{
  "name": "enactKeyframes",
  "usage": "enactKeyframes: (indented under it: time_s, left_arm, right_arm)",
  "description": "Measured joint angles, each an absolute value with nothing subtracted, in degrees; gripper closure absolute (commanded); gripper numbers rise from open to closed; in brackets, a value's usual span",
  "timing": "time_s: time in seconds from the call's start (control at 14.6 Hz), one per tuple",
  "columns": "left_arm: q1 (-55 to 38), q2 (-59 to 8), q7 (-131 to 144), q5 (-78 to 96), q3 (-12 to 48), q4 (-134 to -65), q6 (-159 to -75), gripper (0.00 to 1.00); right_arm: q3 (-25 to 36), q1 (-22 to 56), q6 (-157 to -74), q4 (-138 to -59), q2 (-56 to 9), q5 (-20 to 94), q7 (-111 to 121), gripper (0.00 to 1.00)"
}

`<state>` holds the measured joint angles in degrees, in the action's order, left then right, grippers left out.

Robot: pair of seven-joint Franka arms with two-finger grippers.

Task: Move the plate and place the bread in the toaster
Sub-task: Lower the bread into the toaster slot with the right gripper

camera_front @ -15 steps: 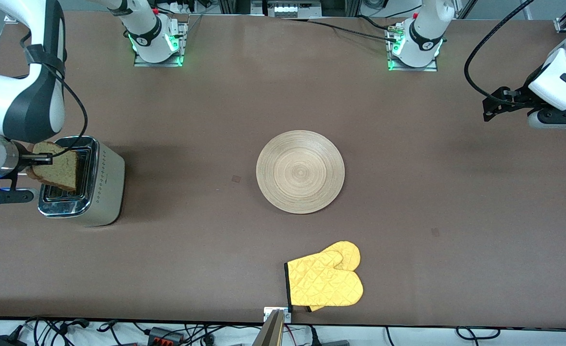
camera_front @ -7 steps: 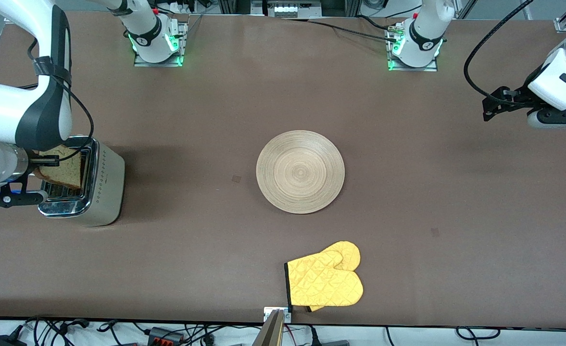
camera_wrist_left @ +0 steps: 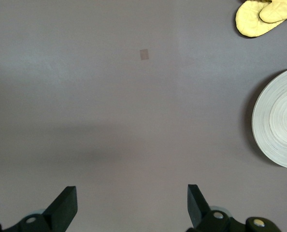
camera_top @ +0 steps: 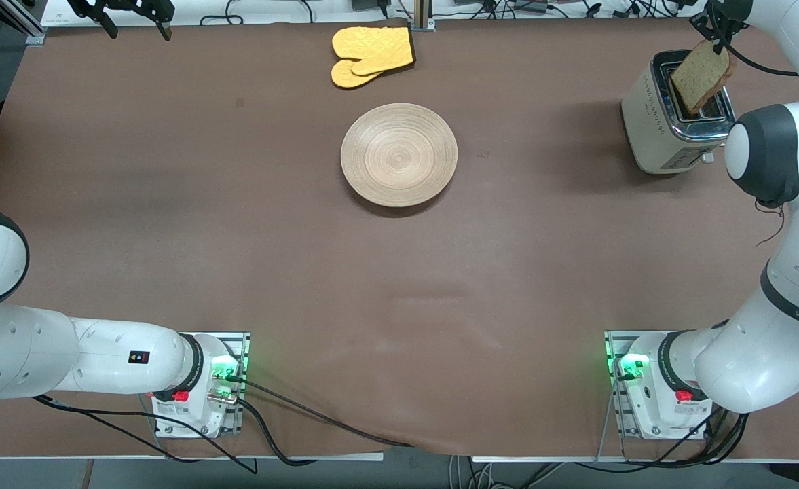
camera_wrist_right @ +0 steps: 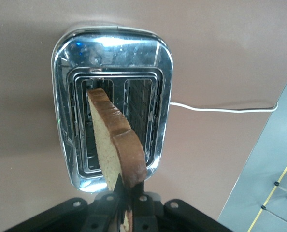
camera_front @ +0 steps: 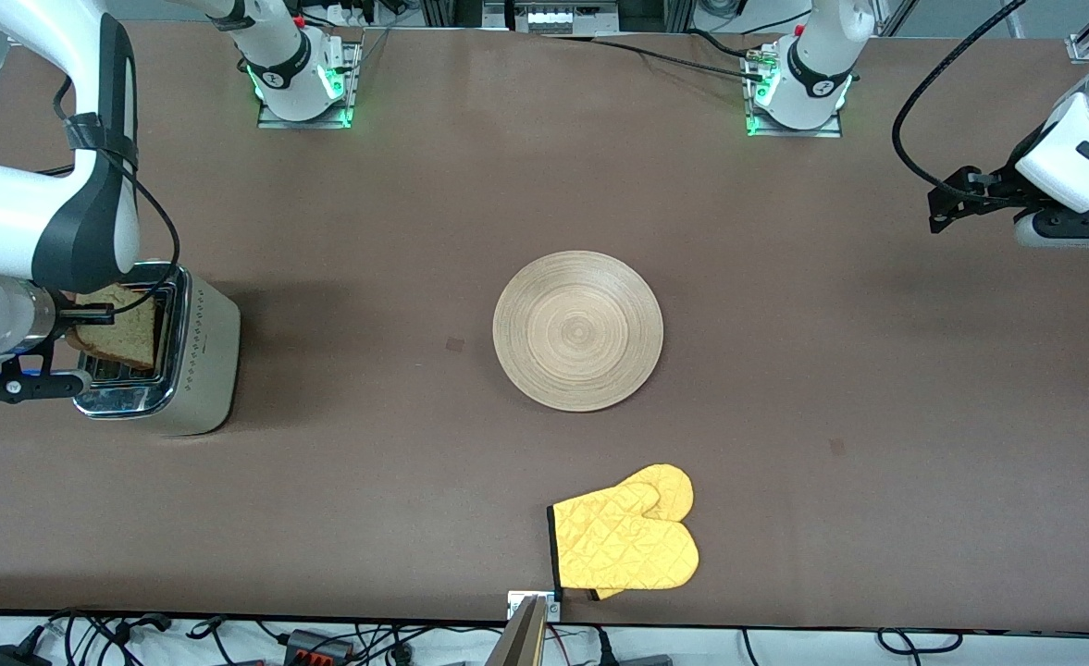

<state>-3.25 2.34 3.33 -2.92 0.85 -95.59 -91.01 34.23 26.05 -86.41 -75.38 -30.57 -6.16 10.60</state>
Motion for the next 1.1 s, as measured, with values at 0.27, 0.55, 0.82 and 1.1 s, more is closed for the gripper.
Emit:
enactKeyframes:
  time_s: [0.27, 0.55, 0.82, 1.1]
  left_arm:
    - [-3.3, 2.4, 3.3, -2.9, 1.0, -95.6, -90.6, 0.00]
    - [-3.4, 2.4, 3.3, -2.9, 1.0, -95.6, -90.5, 0.00]
    - [-3.4, 2.4, 3.3, -2.9, 1.0, -95.6, -90.3, 0.00]
    - [-3.4, 2.4, 3.3, -2.9, 1.0, -95.6, -90.2, 0.00]
  right_arm:
    - [34.2, 26.1, -87.0, -76.0, -31.4, -4.9, 10.6, 1.00]
    - [34.2, 26.0, -87.4, -76.7, -32.1, -4.8, 10.6, 1.00]
    - [34.2, 25.9, -89.6, -79.2, -32.1, -3.3, 10.6, 1.00]
    - [34.2, 24.9, -92.1, -82.1, -32.1, -0.6, 10.6, 0.00]
